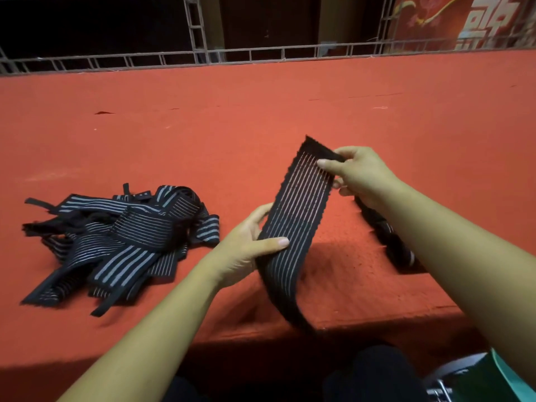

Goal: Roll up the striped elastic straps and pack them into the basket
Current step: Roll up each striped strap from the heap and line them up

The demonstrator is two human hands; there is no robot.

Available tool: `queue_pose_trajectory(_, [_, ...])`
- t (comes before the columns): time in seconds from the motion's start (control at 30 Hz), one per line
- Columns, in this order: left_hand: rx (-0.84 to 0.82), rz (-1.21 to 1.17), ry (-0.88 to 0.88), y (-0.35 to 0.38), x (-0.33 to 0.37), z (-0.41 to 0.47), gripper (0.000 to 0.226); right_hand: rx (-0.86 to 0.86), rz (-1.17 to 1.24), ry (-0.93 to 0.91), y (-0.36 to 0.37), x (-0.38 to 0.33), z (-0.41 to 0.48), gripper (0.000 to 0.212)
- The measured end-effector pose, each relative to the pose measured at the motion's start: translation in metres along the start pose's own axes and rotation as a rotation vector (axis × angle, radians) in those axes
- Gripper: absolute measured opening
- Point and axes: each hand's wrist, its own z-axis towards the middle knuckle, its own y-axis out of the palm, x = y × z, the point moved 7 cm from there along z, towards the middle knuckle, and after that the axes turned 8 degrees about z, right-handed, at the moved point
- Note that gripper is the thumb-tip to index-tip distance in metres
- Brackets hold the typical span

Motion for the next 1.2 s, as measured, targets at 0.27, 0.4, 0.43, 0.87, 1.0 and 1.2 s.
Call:
queue_pose_trajectory(0.27, [0.12,0.395,-0.157,-0.012,-0.072,0.003,0.073,0.042,-0.198,-0.076,0.006,0.011,0.043,0.007])
queue_pose_trajectory(0.4, [0.234,0.506,-0.122,-0.017,-0.101,-0.001,0.056,0.03,-0.268,-0.064,0.022,0.036,0.068,0.019])
queue_pose_trajectory(0.43, [0.245,0.509,-0.096,-0.018,-0.103,-0.001,0.046,0.038,-0.276,-0.059,0.024,0.043,0.074,0.024])
queue_pose_trajectory(0.87, [0.203,0.743,0.035,-0.017,-0.105,0.0,0.02,0.046,-0.368,0.083,0.062,0.114,0.147,0.024])
queue_pose_trajectory(1.0, [0.211,0.762,0.049,-0.018,-0.107,0.0,0.02,0.075,-0.208,0.136,0.067,0.143,0.142,0.023])
queue_pose_trajectory(1.2, [0.224,0.752,0.035,-0.02,-0.107,0.001,0.016,-0.078,-0.515,0.034,0.073,0.148,0.088,0.037])
